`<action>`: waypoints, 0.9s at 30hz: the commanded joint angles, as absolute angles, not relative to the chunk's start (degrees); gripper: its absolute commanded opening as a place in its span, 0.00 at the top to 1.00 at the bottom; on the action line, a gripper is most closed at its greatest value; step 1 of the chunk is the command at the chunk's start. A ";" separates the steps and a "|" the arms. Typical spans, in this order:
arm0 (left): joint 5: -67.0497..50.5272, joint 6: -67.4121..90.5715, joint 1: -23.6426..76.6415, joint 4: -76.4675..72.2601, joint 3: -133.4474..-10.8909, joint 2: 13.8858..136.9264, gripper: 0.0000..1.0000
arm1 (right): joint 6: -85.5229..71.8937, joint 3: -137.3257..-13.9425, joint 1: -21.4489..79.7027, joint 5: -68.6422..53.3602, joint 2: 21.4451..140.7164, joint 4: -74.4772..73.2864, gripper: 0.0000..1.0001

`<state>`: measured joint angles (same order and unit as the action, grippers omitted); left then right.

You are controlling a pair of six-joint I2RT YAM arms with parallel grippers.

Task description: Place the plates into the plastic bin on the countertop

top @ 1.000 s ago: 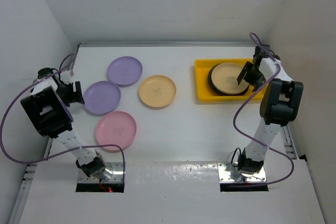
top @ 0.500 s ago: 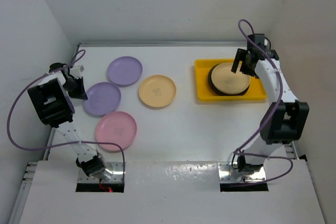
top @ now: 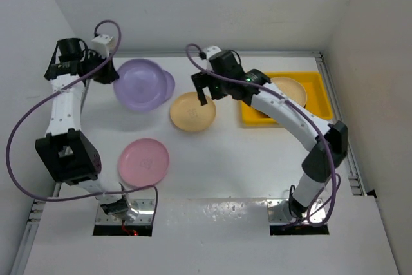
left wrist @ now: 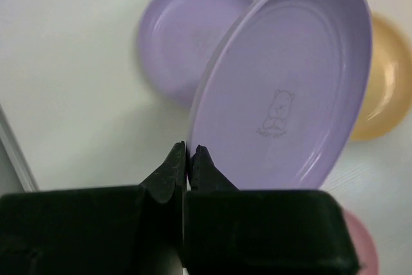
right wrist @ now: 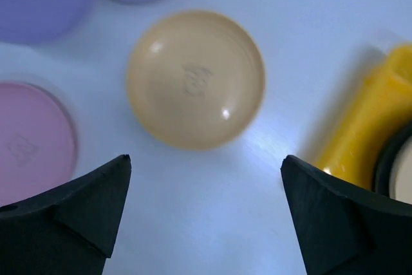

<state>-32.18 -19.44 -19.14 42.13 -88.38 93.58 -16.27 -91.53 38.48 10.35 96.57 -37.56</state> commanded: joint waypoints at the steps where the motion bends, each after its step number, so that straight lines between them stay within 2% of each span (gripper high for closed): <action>1: -36.92 -16.27 -11.54 42.89 -90.97 89.38 1.00 | -15.73 -102.52 41.30 8.62 101.31 -30.68 0.01; 3: -37.44 -14.95 -7.75 44.73 -92.54 89.38 1.00 | -14.77 -105.98 43.24 10.97 105.54 -31.72 0.01; 4: -37.44 -14.94 -6.78 44.74 -92.55 89.38 1.00 | -14.33 -110.35 43.42 11.94 109.21 -32.16 0.05; 5: -37.44 -14.94 -5.81 45.26 -92.55 89.38 1.00 | -14.50 -111.52 43.94 12.56 110.12 -33.47 0.13; 7: -37.44 -14.94 -3.87 45.26 -92.55 88.86 1.00 | -15.38 -114.08 43.68 13.44 112.48 -35.06 0.22; 10: -38.49 -14.33 -2.21 45.26 -93.69 88.86 1.00 | -17.31 -110.14 43.51 13.79 111.45 -33.32 0.39; 11: -39.19 -14.33 -2.20 45.79 -94.30 88.86 1.00 | -18.53 -109.08 43.51 14.67 110.92 -32.61 0.50; 12: -41.64 -14.33 -1.68 45.79 -94.31 88.86 1.00 | -18.89 -105.33 43.59 15.46 110.05 -30.35 0.52; 16: -48.07 -14.33 -1.67 45.79 -94.83 89.38 1.00 | -20.56 -103.27 42.81 16.61 110.30 -29.18 0.53; 19: -48.60 -14.33 -1.67 45.79 -94.31 89.38 1.00 | -20.65 -103.62 42.45 17.49 110.92 -28.92 0.63; 22: -48.60 -14.33 -1.67 45.79 -93.69 89.38 1.00 | -21.88 -103.80 41.31 17.67 111.01 -28.92 0.97; 24: -46.25 -14.85 -1.14 45.79 -93.69 89.38 0.99 | -23.72 -103.71 40.44 17.75 110.74 -29.09 1.00; 25: -45.01 -14.85 -1.14 45.79 -93.69 89.99 0.83 | -24.51 -103.54 39.99 17.84 110.31 -29.79 1.00; 26: -43.61 -14.85 -1.14 45.79 -93.69 90.00 0.39 | -25.48 -103.54 38.42 17.58 109.95 -30.23 1.00; 27: -40.81 -14.85 -1.14 45.79 -93.69 90.00 0.20 | -28.53 -103.45 36.32 16.45 109.17 -30.67 1.00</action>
<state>-42.30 -15.81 -1.76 46.22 -92.60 90.45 -23.44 -102.76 40.16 14.98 111.81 -30.61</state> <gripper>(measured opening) 0.619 0.021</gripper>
